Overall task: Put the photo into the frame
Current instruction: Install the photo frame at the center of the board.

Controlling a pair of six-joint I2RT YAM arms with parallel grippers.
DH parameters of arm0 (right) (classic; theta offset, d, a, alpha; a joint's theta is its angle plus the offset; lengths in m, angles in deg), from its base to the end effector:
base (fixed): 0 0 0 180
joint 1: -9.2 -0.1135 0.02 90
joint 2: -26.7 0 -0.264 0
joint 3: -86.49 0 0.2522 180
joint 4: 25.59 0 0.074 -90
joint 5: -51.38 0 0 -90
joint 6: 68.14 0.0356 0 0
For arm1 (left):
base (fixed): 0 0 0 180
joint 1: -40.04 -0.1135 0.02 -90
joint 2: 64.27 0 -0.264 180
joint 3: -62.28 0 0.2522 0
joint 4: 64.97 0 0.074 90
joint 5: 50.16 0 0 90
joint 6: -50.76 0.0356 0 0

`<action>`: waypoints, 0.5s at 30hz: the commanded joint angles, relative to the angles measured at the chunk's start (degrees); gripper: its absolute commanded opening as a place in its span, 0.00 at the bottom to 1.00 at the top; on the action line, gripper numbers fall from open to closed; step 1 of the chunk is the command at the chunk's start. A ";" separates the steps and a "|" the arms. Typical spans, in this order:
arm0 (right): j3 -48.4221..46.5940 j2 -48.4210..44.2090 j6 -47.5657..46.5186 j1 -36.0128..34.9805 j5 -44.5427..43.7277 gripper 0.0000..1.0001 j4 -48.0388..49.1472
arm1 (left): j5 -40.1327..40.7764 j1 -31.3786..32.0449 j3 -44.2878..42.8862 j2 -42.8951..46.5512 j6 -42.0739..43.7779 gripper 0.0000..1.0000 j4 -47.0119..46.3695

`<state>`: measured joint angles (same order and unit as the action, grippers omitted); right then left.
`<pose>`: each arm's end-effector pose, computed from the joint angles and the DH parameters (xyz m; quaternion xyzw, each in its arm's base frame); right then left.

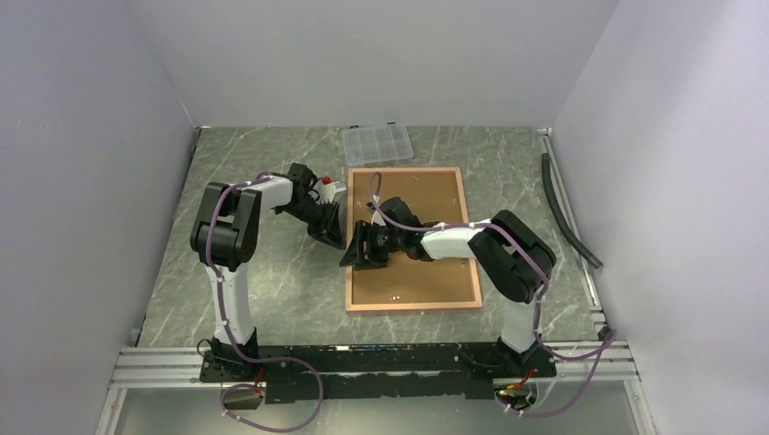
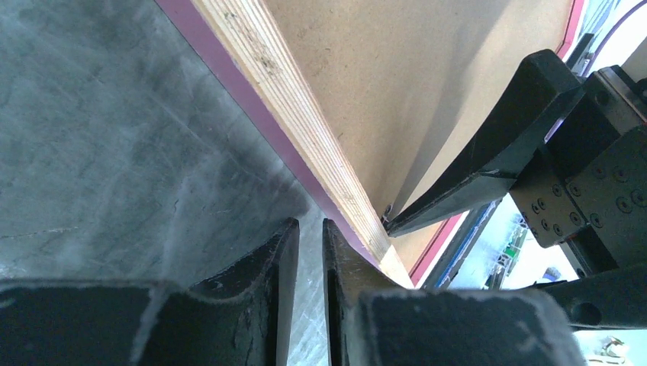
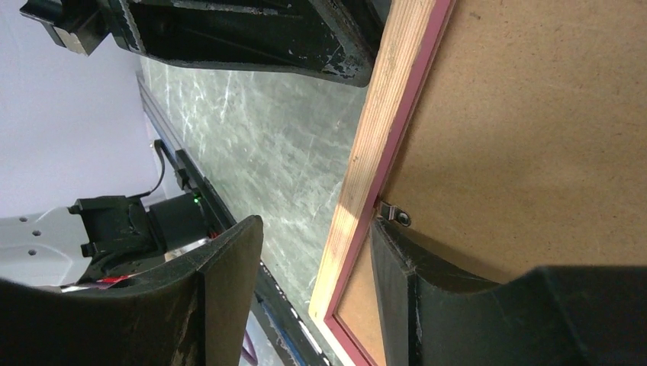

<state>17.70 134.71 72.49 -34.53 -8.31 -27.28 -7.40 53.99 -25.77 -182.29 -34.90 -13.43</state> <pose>0.2594 0.2730 0.1365 -0.0556 0.8829 0.4557 0.0981 0.3596 -0.1163 0.1235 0.1745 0.8974 -0.4038 0.0341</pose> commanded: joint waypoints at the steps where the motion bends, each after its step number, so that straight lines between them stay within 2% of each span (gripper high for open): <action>1: -1.83 1.04 -0.70 -0.53 -2.94 0.57 0.02 | 0.04 0.31 -0.17 2.46 1.51 0.24 0.47; 9: -1.96 0.23 -1.16 -0.67 -1.69 0.56 0.10 | -0.14 0.34 -0.49 2.52 1.61 0.23 0.68; 15: -4.03 -6.58 -4.49 2.23 1.93 0.66 -3.53 | -0.06 0.08 -3.32 3.41 2.04 0.26 3.89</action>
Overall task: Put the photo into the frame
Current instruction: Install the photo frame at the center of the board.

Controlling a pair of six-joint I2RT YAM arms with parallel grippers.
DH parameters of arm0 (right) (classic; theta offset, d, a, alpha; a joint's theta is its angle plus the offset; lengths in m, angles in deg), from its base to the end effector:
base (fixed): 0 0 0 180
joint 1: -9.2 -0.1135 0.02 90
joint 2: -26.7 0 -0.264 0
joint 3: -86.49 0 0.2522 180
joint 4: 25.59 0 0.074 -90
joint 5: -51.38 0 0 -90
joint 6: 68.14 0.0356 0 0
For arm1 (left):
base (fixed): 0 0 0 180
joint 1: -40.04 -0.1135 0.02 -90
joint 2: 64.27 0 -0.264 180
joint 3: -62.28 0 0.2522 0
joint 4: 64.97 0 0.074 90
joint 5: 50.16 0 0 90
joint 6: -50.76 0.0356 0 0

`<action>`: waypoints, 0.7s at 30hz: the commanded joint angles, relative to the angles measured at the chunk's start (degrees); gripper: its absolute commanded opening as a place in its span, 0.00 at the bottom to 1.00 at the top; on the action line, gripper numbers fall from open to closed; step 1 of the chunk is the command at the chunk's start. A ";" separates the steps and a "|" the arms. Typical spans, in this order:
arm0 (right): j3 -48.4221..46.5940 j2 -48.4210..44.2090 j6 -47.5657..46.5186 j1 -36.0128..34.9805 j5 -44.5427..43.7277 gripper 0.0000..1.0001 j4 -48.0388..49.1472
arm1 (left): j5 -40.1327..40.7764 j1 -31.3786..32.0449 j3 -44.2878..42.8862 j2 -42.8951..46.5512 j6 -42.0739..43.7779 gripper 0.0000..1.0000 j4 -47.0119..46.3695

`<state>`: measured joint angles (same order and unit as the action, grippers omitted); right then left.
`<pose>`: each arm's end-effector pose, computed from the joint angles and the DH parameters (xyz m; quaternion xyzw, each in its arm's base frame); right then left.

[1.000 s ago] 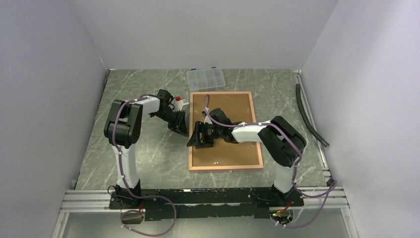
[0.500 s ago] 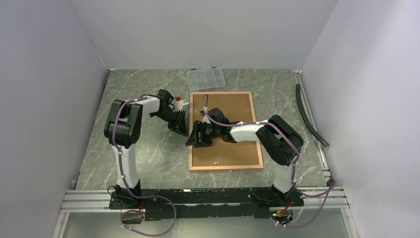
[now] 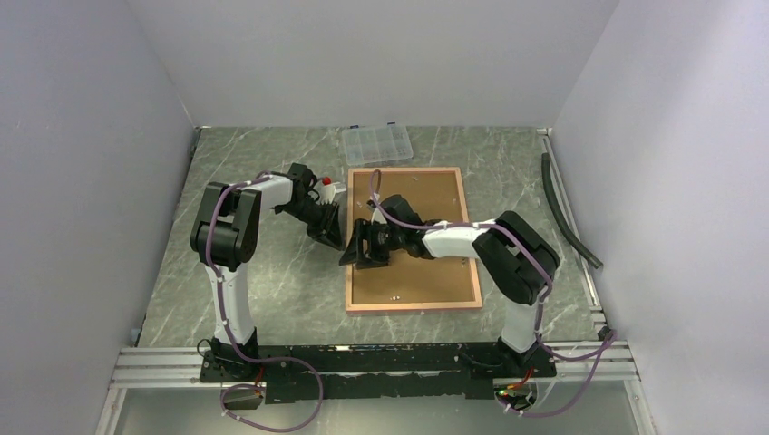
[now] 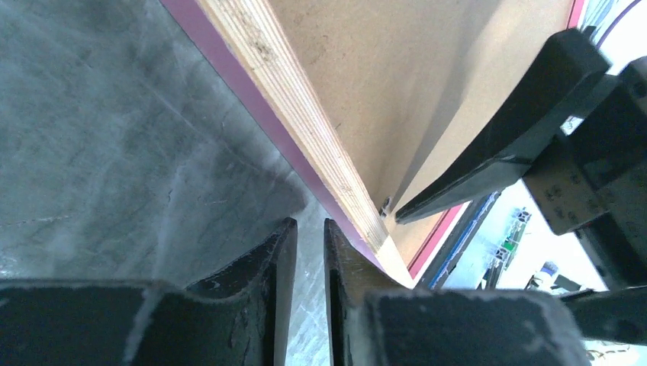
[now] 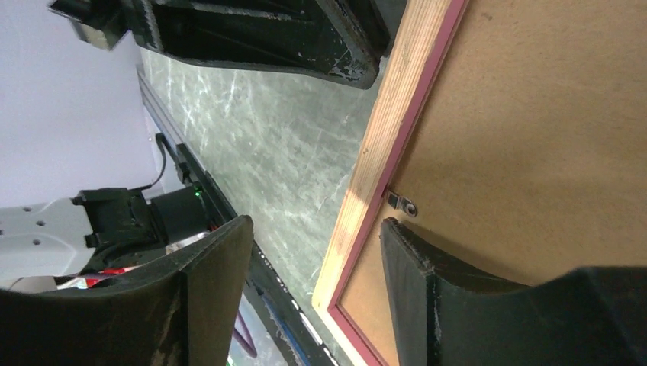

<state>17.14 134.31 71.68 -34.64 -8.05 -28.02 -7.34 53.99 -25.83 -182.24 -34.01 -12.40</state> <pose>0.2596 0.2744 0.1407 -0.0641 0.8812 0.4574 0.1006 0.3581 -0.1159 0.1238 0.1784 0.8973 -0.4028 0.0300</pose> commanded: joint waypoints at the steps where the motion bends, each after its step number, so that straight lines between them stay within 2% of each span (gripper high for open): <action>1: -4.27 -7.32 -4.71 3.89 1.72 0.70 -4.25 | -0.04 -0.09 -3.99 3.51 0.85 0.28 3.01; 5: -8.63 -8.77 -8.47 9.13 1.73 0.76 -9.15 | 0.25 -0.87 -7.60 2.82 -1.46 0.44 2.46; 9: -13.73 -5.35 -10.76 13.66 2.59 0.77 -11.05 | 1.07 -1.30 -12.56 -0.33 -3.98 0.50 0.38; 14: -21.65 2.25 -12.95 16.40 2.11 0.73 -13.42 | 1.99 -1.40 -17.68 -5.85 -7.84 0.50 -1.93; 21: -28.97 11.26 -12.83 17.63 2.11 0.71 -12.36 | 3.87 -1.60 -19.36 -9.65 -9.42 0.41 -4.03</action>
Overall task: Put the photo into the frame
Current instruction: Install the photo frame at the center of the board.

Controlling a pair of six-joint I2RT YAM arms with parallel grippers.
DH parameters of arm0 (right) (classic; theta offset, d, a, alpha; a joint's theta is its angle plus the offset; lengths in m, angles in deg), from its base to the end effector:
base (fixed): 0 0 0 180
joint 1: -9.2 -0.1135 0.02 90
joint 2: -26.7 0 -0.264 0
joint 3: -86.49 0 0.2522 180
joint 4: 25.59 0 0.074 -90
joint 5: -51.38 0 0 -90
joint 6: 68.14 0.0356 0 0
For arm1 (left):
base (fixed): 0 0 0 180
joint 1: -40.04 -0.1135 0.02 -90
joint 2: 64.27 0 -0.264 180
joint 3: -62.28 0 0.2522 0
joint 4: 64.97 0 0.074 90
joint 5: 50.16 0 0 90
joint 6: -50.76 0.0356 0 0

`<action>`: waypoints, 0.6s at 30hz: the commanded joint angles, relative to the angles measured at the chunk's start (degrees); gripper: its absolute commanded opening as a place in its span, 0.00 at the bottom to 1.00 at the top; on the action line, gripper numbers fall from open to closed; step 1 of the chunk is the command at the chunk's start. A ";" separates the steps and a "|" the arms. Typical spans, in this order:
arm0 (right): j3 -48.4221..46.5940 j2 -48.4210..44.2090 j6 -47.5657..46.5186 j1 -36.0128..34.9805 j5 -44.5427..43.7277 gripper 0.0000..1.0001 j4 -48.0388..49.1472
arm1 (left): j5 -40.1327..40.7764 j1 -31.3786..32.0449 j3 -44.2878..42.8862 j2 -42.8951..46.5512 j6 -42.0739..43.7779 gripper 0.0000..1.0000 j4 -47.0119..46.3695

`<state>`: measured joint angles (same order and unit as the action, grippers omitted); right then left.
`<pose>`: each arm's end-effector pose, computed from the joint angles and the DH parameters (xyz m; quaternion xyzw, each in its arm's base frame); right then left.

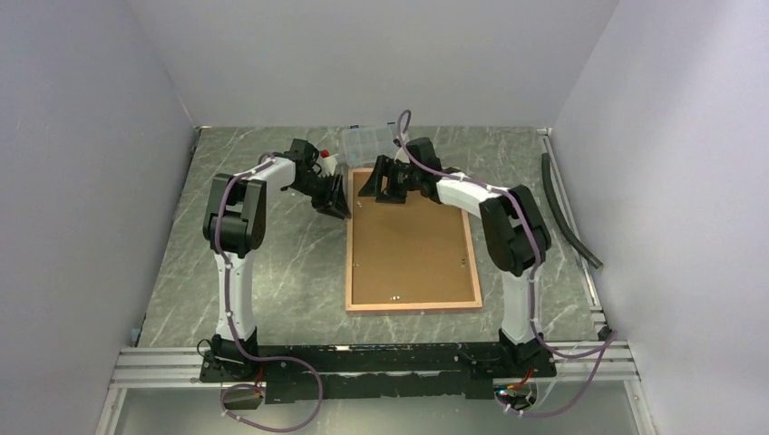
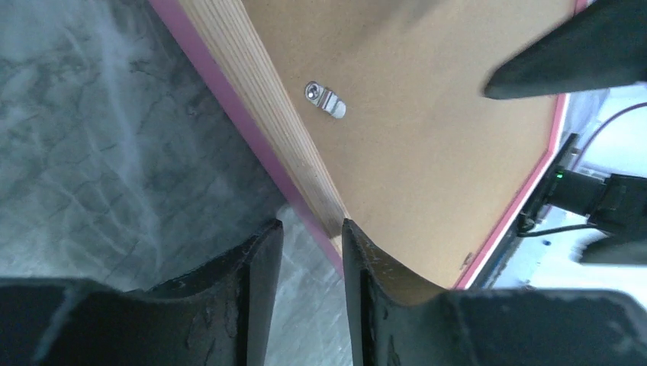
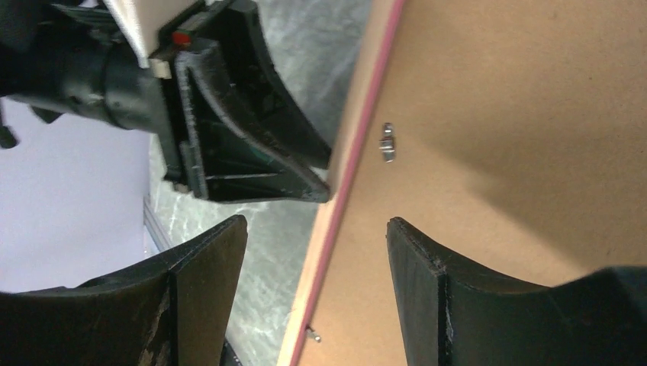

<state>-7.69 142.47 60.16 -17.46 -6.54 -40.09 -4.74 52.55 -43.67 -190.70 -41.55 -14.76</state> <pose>0.3968 0.2204 0.1971 -0.0377 0.8649 0.4417 0.2352 0.4299 -0.1210 0.1439 0.1444 0.9029 -0.3908 0.1057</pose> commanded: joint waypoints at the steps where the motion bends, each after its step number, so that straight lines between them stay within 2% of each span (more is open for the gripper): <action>1: -4.93 4.10 -1.14 0.46 0.77 0.71 -0.11 | 1.19 -0.32 -1.33 -1.41 -2.05 0.40 -1.91; 9: -9.64 10.44 0.31 0.38 1.85 0.68 2.06 | -0.74 -0.55 -0.84 -3.48 -2.59 0.27 -3.03; 18: -12.44 15.06 1.43 -0.86 1.81 0.66 2.37 | -1.42 -0.55 1.17 -3.24 -3.39 0.21 -4.48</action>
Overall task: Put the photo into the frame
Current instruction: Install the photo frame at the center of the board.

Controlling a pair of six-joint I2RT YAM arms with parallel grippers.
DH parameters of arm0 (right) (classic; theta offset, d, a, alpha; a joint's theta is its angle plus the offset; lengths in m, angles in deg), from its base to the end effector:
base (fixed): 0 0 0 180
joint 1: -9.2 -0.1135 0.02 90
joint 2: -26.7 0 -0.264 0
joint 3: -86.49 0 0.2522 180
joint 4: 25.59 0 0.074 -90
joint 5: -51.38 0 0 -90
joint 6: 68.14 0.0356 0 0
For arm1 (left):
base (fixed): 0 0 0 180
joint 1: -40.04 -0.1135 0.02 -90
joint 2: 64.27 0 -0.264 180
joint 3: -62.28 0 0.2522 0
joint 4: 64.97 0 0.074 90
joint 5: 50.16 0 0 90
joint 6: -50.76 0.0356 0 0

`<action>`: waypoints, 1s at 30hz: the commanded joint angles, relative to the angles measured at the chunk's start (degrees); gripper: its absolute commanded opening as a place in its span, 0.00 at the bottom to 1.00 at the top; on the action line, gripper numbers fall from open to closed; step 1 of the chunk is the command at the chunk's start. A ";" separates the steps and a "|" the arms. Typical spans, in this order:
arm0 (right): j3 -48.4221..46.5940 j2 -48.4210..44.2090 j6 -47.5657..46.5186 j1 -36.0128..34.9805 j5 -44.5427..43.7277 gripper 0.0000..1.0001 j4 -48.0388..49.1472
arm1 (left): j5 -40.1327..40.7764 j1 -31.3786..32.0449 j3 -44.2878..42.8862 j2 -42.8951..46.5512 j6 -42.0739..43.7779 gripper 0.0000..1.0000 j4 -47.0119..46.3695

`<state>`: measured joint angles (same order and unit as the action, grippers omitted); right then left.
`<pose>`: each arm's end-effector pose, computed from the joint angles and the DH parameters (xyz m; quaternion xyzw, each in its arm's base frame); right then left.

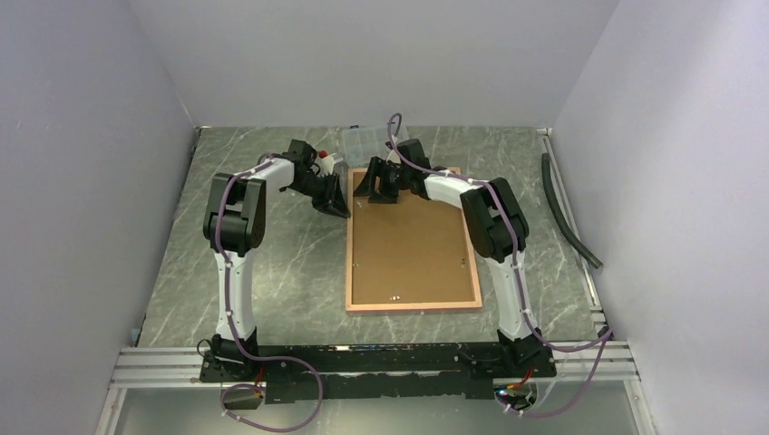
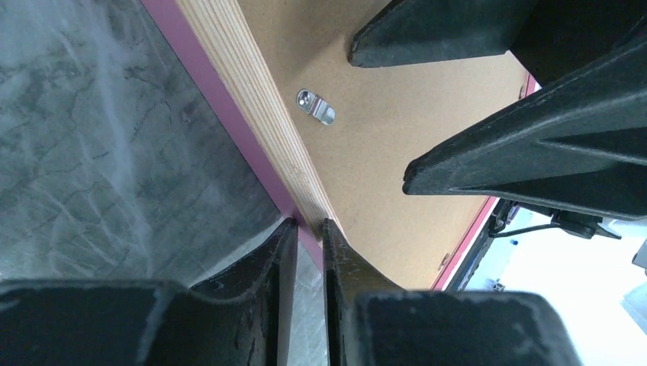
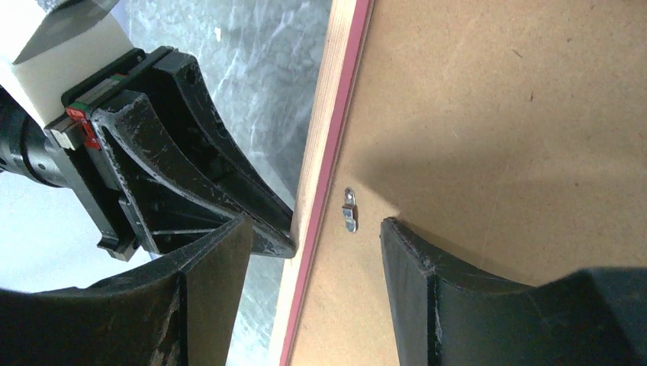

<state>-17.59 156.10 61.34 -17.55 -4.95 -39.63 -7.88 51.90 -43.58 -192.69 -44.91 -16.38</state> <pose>0.4337 0.2407 0.1439 -0.0272 0.8736 0.4429 0.1998 0.4336 -0.1180 0.1309 0.1149 0.8973 -0.4172 0.0872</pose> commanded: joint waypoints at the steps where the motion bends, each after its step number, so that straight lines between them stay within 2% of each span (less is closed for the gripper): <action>1: -2.57 1.62 0.27 -1.03 0.13 0.66 1.98 | 1.72 0.10 1.31 -1.10 -0.04 0.21 -2.96; 30: -2.05 3.47 3.39 -3.53 3.40 0.62 5.73 | 0.93 0.10 2.64 -0.55 -0.26 0.16 -3.89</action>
<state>-18.99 157.98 64.05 -19.60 -4.68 -36.70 -10.09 51.09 -42.03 -192.67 -46.42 -18.61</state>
